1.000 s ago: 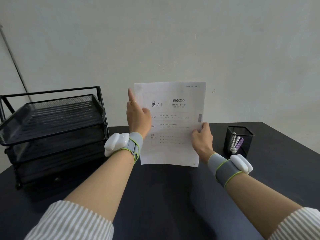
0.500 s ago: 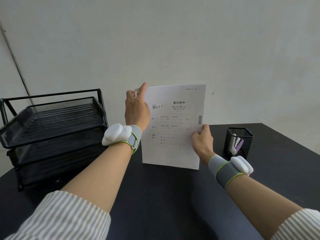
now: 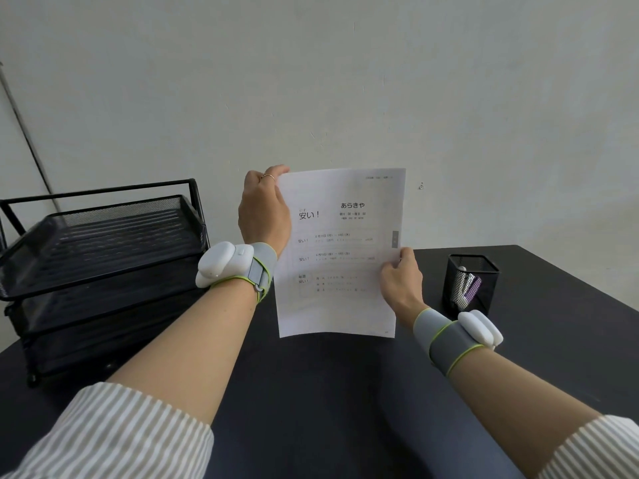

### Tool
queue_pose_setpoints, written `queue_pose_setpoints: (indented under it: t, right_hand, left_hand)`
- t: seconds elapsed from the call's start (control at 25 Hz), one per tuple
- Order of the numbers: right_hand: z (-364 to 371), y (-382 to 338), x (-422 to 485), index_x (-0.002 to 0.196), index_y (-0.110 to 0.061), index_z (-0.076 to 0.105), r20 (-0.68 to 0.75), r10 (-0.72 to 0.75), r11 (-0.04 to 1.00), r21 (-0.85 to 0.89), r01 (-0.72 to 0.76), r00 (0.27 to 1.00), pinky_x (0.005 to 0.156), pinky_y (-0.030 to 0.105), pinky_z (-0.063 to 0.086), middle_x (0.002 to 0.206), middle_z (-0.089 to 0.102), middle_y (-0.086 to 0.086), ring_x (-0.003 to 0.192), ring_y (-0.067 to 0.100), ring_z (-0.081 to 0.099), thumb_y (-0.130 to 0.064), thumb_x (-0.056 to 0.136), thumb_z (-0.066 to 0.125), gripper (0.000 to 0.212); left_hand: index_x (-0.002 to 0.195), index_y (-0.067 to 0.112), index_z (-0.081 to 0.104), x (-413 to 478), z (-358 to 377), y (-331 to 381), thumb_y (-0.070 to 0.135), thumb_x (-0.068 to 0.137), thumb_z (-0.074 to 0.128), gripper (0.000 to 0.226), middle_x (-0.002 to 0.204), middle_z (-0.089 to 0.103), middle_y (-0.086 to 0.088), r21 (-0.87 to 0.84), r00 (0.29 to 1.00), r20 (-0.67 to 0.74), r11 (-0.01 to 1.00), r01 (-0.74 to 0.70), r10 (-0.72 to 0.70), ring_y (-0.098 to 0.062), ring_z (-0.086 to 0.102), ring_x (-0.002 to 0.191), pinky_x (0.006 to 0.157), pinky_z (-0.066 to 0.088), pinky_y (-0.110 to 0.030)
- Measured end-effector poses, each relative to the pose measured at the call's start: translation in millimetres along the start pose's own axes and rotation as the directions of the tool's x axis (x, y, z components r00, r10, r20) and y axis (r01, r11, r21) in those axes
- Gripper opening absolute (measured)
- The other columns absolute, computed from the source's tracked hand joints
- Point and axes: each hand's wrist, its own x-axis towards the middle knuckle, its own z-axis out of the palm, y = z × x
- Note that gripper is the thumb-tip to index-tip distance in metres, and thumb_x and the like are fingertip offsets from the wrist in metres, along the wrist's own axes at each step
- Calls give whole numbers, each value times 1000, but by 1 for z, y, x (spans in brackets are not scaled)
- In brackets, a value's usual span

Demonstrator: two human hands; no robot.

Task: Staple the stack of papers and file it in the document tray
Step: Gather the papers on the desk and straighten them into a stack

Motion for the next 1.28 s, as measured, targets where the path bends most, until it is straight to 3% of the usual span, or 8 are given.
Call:
queue_pose_setpoints:
  t: [0.16,0.4,0.52,0.72,1.28]
  right_hand:
    - [-1,3,-2,119,-11,47,4,6,1000,8,-6,1000,70,29,41,105,57,4,89,25,55,-6,92,35,30]
    - [-3,4,-2,117,-11,47,4,-1,1000,2,1,1000,54,21,40,105,59,4,85,23,55,-6,92,34,28]
    - [-5,0,-3,118,-12,48,-4,-3,1000,24,3,1000,59,24,42,103,59,3,82,21,56,-6,91,34,31]
    - [-11,-6,-10,115,-15,49,-13,-14,999,40,14,1000,59,26,47,82,55,-9,69,10,53,-4,87,34,33]
    - [-19,30,-23,108,-22,46,25,145,989,16,-146,989,57,25,47,83,51,-13,69,8,53,-10,88,40,23]
  left_hand:
    - [123,20,57,-3,1,0,11,97,34,37,114,56,-11,-50,999,-11,998,36,-37,-28,55,99,73,33,-24]
    - [116,19,61,-3,-1,7,11,95,40,31,114,66,-7,-143,994,-33,985,96,-102,-26,58,100,75,35,-23]
    - [117,19,60,-1,-6,10,12,94,39,32,116,65,-7,-147,993,-51,985,93,-102,-27,58,102,79,38,-25]
    - [114,16,62,-4,-16,17,10,93,39,31,116,65,-7,-158,995,-53,985,72,-81,-28,58,103,85,42,-30]
    - [111,19,63,-28,8,3,9,93,41,31,115,66,-8,-110,985,82,981,160,-151,-29,59,104,85,47,-34]
